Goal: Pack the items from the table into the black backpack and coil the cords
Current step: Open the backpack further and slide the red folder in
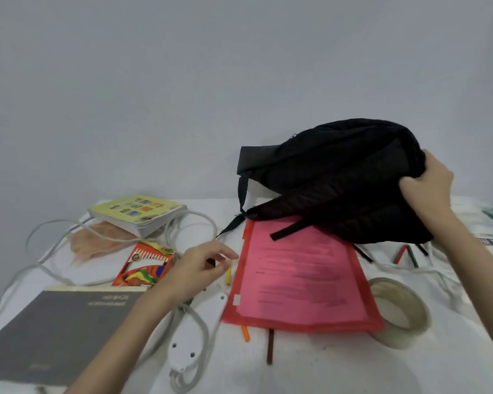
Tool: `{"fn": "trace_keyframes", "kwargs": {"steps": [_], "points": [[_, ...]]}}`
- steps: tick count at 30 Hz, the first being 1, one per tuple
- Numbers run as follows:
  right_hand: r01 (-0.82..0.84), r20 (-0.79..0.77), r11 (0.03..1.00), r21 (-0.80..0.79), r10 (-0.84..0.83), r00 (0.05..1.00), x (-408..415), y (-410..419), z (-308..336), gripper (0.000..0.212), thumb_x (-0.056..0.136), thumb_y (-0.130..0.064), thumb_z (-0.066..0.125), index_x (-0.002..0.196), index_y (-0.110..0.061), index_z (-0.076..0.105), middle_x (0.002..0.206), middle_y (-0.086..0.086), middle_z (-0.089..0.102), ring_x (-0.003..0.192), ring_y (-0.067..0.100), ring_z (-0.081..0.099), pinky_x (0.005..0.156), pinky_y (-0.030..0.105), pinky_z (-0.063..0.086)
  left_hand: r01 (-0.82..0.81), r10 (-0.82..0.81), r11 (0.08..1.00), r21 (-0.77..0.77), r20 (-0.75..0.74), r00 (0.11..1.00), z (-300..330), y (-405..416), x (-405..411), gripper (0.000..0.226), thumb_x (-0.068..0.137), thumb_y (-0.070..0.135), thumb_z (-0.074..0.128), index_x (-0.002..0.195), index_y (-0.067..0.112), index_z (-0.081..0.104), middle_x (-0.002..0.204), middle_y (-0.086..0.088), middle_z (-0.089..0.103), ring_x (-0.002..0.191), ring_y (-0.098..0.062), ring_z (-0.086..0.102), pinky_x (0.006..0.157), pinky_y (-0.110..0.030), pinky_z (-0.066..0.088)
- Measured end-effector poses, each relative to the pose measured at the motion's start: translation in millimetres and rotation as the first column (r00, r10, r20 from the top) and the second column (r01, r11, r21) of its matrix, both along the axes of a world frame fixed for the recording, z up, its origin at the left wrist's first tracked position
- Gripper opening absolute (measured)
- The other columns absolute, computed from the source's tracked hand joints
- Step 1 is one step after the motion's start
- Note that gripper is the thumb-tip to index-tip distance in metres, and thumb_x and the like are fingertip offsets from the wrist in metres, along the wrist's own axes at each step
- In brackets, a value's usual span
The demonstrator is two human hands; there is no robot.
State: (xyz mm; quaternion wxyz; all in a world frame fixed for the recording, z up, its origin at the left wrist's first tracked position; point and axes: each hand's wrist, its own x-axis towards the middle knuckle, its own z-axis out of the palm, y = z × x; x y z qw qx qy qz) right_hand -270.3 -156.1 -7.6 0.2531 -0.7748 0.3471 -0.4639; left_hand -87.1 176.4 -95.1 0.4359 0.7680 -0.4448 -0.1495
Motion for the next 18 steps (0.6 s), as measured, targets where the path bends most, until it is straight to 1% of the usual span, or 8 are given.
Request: {"fn": "trace_keyframes", "kwargs": {"steps": [3, 6, 9, 12, 14, 16, 17, 18], "points": [[-0.094, 0.0, 0.995, -0.026, 0.094, 0.996, 2, 16, -3, 0.033, 0.054, -0.013, 0.038, 0.083, -0.011, 0.052, 0.064, 0.003, 0.047, 0.069, 0.022, 0.043, 0.059, 0.026, 0.032, -0.027, 0.026, 0.999, -0.04, -0.015, 1.0, -2, -11, -7, 0.024, 0.092, 0.01, 0.058, 0.098, 0.032, 0.062, 0.106, 0.009, 0.064, 0.092, -0.005, 0.061, 0.082, -0.028, 0.051], [-0.251, -0.152, 0.962, -0.112, 0.233, 0.961, 12, 50, -18, 0.044, 0.055, -0.012, 0.042, 0.095, -0.014, 0.061, 0.074, 0.005, 0.061, 0.074, 0.025, 0.057, 0.064, 0.03, 0.041, -0.169, 0.162, 0.962, -0.215, -0.052, 0.985, 2, -23, -6, 0.022, 0.094, 0.013, 0.054, 0.114, 0.022, 0.056, 0.118, 0.012, 0.057, 0.102, -0.005, 0.058, 0.078, -0.015, 0.049], [-0.434, -0.409, 0.866, -0.249, 0.312, 0.858, 24, 96, -58, 0.053, 0.055, -0.012, 0.048, 0.105, -0.022, 0.063, 0.093, -0.005, 0.069, 0.09, 0.022, 0.064, 0.068, 0.034, 0.052, -0.28, 0.282, 0.888, -0.364, -0.051, 0.958, 11, -34, 0, 0.021, 0.096, 0.008, 0.049, 0.114, 0.016, 0.056, 0.115, 0.008, 0.058, 0.101, -0.006, 0.056, 0.071, -0.006, 0.044], [-0.588, -0.633, 0.761, -0.274, 0.318, 0.706, 22, 129, -105, 0.051, 0.046, -0.017, 0.053, 0.095, -0.025, 0.061, 0.082, -0.01, 0.063, 0.072, 0.02, 0.063, 0.048, 0.026, 0.047, -0.273, 0.273, 0.89, -0.365, -0.052, 0.961, 14, -50, 4, 0.019, 0.095, 0.006, 0.049, 0.107, 0.016, 0.06, 0.107, 0.004, 0.062, 0.095, -0.007, 0.058, 0.071, -0.014, 0.046], [-0.64, -0.707, 0.731, -0.238, 0.321, 0.63, 15, 139, -124, 0.052, 0.043, -0.017, 0.058, 0.095, -0.024, 0.062, 0.082, -0.01, 0.064, 0.068, 0.017, 0.062, 0.047, 0.022, 0.044, -0.196, 0.205, 0.925, -0.325, -0.008, 0.979, 11, -63, 0, 0.023, 0.094, 0.004, 0.05, 0.099, 0.023, 0.063, 0.103, 0.005, 0.064, 0.091, -0.004, 0.058, 0.077, -0.018, 0.048], [-0.66, -0.757, 0.733, -0.168, 0.333, 0.562, 11, 143, -124, 0.058, 0.053, -0.013, 0.064, 0.109, -0.023, 0.061, 0.101, -0.007, 0.065, 0.087, 0.018, 0.064, 0.063, 0.026, 0.049, -0.093, 0.113, 0.961, -0.262, 0.065, 0.991, 6, -76, -7, 0.029, 0.092, 0.001, 0.052, 0.093, 0.028, 0.063, 0.103, 0.008, 0.064, 0.093, -0.001, 0.057, 0.08, -0.012, 0.045], [-0.667, -0.77, 0.731, -0.143, 0.341, 0.539, 9, 141, -118, 0.061, 0.062, -0.012, 0.065, 0.122, -0.023, 0.055, 0.118, -0.006, 0.061, 0.105, 0.018, 0.059, 0.08, 0.031, 0.048, -0.041, 0.065, 0.973, -0.229, 0.098, 0.993, 4, -83, -11, 0.03, 0.091, 0.0, 0.053, 0.092, 0.028, 0.063, 0.104, 0.008, 0.064, 0.095, -0.001, 0.057, 0.081, -0.01, 0.044], [-0.67, -0.777, 0.736, -0.098, 0.364, 0.514, 5, 136, -111, 0.065, 0.071, -0.014, 0.065, 0.133, -0.025, 0.046, 0.132, -0.006, 0.051, 0.122, 0.016, 0.048, 0.098, 0.033, 0.039, 0.003, 0.024, 0.98, -0.198, 0.133, 0.991, 3, -91, -13, 0.03, 0.09, 0.0, 0.053, 0.093, 0.029, 0.063, 0.105, 0.007, 0.064, 0.097, -0.002, 0.057, 0.083, -0.011, 0.044]]}}
